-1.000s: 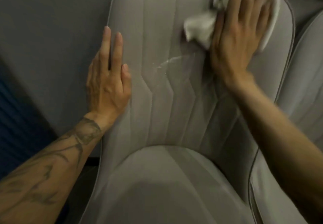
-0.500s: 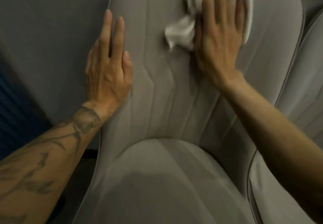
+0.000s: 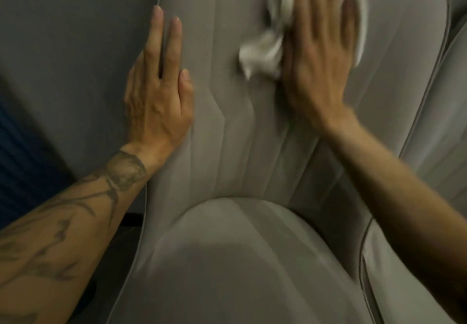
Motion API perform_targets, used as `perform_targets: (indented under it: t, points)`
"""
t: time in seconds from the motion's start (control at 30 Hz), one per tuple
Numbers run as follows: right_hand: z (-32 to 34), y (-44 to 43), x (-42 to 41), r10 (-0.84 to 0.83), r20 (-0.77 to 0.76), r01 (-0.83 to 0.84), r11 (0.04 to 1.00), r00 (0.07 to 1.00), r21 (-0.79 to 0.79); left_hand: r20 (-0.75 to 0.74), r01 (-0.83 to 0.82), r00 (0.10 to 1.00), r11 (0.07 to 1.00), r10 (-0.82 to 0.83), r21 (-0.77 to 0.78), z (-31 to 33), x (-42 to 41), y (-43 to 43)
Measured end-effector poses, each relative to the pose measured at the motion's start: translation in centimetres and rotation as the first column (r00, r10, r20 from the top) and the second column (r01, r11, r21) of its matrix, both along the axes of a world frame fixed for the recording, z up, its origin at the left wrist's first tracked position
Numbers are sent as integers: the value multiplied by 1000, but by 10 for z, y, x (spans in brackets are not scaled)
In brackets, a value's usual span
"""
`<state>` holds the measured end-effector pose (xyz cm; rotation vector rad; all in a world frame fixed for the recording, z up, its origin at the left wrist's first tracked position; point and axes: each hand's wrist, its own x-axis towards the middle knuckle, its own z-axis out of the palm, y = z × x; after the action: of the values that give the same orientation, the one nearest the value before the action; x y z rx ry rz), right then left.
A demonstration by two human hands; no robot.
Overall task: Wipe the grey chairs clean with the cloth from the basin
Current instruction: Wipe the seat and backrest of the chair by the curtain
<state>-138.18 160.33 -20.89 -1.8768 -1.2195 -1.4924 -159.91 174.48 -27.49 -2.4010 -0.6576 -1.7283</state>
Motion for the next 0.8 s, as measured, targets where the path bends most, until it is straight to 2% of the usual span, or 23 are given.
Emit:
perform_targets:
  t: [0.07,0.13,0.17,0.27,0.33,0.4,0.5,0.57,0.6,0.63,0.7,0.8]
  points:
    - [32,11,8,56,-79,-41,981,995,187,10,-3,1000,1000,3,5,0,1,0]
    - [-3,9,-17,45,-132,-21,985,990,174,6,10,1000,1000,-10,9,-1,2,-1]
    - [-38,3,-35,26,-147,-10,994,989,113,7,5,1000,1000,-5,12,-1,2,-1]
    - [-143,-36,-79,-27,-191,-15,976,981,-217,3,-12,1000,1000,12,11,0,1,-2]
    - [-144,-47,-72,-35,-161,-15,955,986,-297,2,-6,1000,1000,6,6,1,1,-4]
    - [-89,-30,-46,-37,-101,15,978,994,-208,1,-14,1000,1000,14,16,1,1,-3]
    - [10,8,-3,22,-34,-18,995,999,97,4,-14,1000,1000,14,9,1,1,-2]
    - [29,18,-1,52,-62,-38,978,997,204,7,-22,1000,1000,22,17,1,1,-2]
    - [13,19,-9,33,-77,-17,981,996,193,4,-11,1000,1000,11,20,1,1,-2]
    - [-17,14,-20,13,-101,2,989,995,147,5,-2,1000,1000,2,24,1,1,-2]
    - [-101,-9,-51,24,-155,-32,998,988,-50,11,-10,1000,1000,9,30,1,2,-1]
    - [-215,-51,-76,79,-241,-161,926,967,-343,10,-6,1000,1000,5,21,1,3,-2]
